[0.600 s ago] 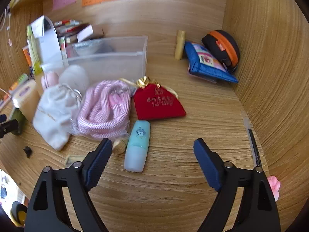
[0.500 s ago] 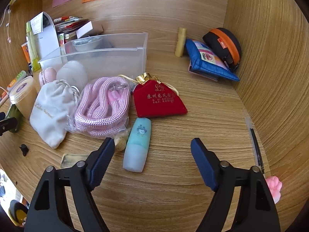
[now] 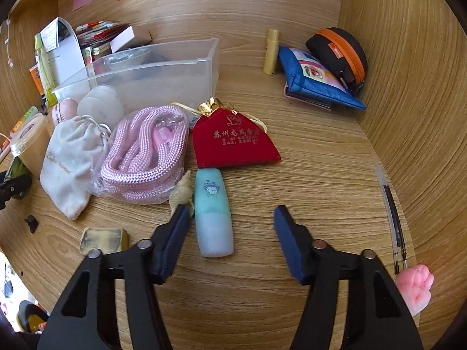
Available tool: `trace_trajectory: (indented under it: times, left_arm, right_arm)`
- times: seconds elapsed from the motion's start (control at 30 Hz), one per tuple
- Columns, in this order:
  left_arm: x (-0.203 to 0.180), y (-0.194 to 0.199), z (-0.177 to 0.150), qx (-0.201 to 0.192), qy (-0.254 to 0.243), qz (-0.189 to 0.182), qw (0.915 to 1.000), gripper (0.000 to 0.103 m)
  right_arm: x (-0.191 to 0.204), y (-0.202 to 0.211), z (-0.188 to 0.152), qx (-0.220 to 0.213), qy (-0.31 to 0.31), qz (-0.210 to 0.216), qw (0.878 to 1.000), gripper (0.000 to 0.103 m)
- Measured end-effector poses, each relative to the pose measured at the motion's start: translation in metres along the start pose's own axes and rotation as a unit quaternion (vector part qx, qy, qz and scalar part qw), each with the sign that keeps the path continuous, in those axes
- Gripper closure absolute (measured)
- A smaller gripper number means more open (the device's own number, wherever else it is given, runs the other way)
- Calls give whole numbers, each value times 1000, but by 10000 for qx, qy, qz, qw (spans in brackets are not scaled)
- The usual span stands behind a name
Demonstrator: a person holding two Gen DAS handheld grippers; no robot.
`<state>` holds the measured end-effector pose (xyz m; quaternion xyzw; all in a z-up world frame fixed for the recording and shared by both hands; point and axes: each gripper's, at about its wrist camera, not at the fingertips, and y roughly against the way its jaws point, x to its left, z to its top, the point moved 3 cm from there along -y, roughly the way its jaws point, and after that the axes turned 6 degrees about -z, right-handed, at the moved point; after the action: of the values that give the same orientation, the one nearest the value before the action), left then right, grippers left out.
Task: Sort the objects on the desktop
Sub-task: 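Grasp the dark green pump bottle with the left tool while the right tool grasps the mint-green tube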
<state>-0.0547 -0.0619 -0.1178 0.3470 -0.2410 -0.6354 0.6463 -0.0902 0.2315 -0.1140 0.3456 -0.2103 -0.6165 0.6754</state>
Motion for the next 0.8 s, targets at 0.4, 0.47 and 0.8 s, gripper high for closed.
trace_trajectory:
  times: [0.4, 0.47, 0.8]
  left_arm:
    - [0, -6, -3, -142, -111, 143, 9997, 2]
    - [-1, -6, -4, -173, -147, 137, 9996, 8]
    - [-7, 0, -5, -259, -281, 115, 9992, 43]
  right_arm:
    - [3, -6, 4, -81, 0, 210, 9997, 73]
    - [5, -6, 5, -86, 23, 249, 9997, 77]
    - [4, -7, 5, -36, -66, 341, 9994, 80]
